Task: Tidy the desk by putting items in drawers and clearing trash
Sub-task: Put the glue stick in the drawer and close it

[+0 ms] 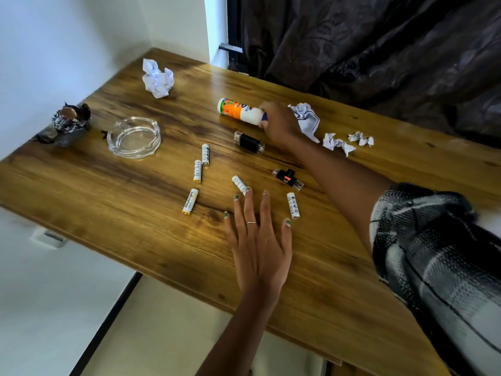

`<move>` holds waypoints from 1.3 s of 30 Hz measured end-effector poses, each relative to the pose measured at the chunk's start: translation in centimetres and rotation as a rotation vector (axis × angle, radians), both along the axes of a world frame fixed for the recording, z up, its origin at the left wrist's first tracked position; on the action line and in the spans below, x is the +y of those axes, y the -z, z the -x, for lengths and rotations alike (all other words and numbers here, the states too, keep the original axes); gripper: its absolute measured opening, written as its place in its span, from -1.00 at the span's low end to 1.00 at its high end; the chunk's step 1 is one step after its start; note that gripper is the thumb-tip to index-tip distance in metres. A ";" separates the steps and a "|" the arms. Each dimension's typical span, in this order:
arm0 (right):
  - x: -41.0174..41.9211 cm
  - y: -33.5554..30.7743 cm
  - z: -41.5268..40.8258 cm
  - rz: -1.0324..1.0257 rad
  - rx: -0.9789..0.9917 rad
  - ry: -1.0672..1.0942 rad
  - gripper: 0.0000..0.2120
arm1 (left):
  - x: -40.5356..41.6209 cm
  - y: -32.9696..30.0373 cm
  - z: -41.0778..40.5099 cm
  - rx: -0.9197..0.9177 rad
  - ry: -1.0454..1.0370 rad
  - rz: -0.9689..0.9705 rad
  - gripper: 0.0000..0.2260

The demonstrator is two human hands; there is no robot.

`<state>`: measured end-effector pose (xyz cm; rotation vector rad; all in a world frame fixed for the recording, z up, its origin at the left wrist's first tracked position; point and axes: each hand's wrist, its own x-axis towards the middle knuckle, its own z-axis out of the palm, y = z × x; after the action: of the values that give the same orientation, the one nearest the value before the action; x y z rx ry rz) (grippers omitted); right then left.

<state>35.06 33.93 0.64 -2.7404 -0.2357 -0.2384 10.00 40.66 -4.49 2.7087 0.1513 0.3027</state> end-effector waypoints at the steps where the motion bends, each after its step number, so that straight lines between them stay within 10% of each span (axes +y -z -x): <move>1: -0.2 -0.4 0.3 -0.041 -0.030 0.007 -0.72 | 0.0 -0.1 0.0 0.000 0.003 0.004 -0.49; 19: -13.6 -15.3 23.5 -0.760 -0.119 0.222 -0.72 | 0.0 -1.5 1.7 -0.258 0.181 0.094 -0.53; 27: -20.0 -13.6 36.8 -0.867 0.084 0.317 -0.75 | -6.1 -3.0 9.9 -0.282 0.381 0.461 -0.57; 39: -23.6 -8.7 46.6 -0.989 0.176 0.403 -0.66 | -15.2 -6.1 20.4 0.314 0.712 0.953 -0.66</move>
<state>-11.50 10.32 9.36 -1.7751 0.3947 -0.1544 -10.40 25.43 1.61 1.6854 -0.4613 -0.3371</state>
